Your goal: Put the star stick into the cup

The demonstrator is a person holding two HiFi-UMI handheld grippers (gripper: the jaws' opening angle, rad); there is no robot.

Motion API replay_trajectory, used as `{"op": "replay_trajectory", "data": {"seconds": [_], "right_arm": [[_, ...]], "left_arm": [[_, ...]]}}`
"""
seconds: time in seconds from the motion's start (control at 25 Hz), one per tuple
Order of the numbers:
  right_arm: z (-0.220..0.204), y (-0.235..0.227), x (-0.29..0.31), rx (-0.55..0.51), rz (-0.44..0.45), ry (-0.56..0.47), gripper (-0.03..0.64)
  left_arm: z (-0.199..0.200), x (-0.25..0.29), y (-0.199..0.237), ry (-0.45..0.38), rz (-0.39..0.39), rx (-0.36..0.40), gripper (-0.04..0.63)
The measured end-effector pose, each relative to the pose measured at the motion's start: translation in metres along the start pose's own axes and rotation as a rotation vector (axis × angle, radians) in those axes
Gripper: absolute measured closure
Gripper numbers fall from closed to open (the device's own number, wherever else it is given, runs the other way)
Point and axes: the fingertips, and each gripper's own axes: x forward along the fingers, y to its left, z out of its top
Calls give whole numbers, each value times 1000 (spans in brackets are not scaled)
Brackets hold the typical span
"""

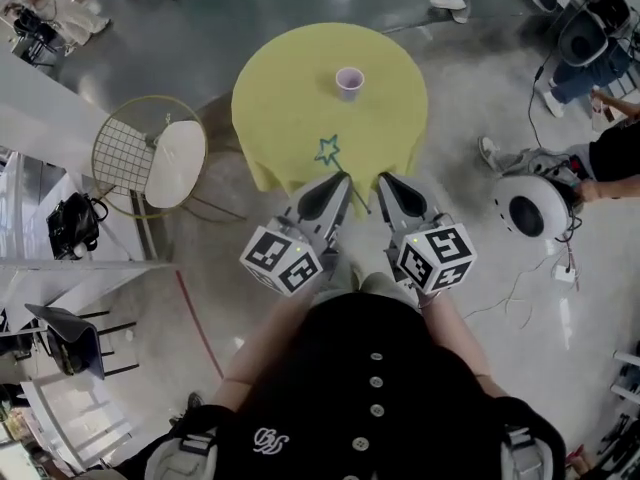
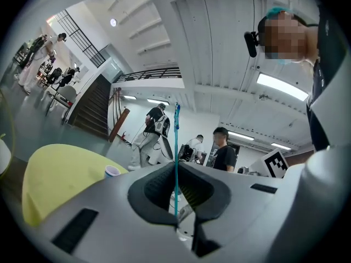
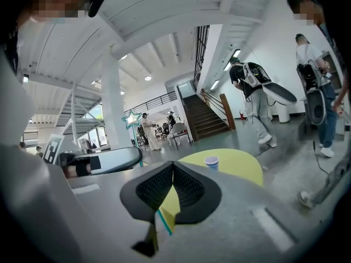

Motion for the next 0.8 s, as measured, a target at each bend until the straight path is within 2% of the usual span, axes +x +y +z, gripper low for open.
{"op": "replay_trajectory", "data": {"seconds": [0.2,0.48,0.8], "right_arm": [[7,-22,15,11,-21,3,614],[22,-47,62,17,-40,31,614],[26,-69,102,26,-72,26,614]], "left_arm": [[-2,24,17,18,-7,-21,572],[21,61,59,12,-11,-29,572],[26,83,96,27,-31,-30,572]]}}
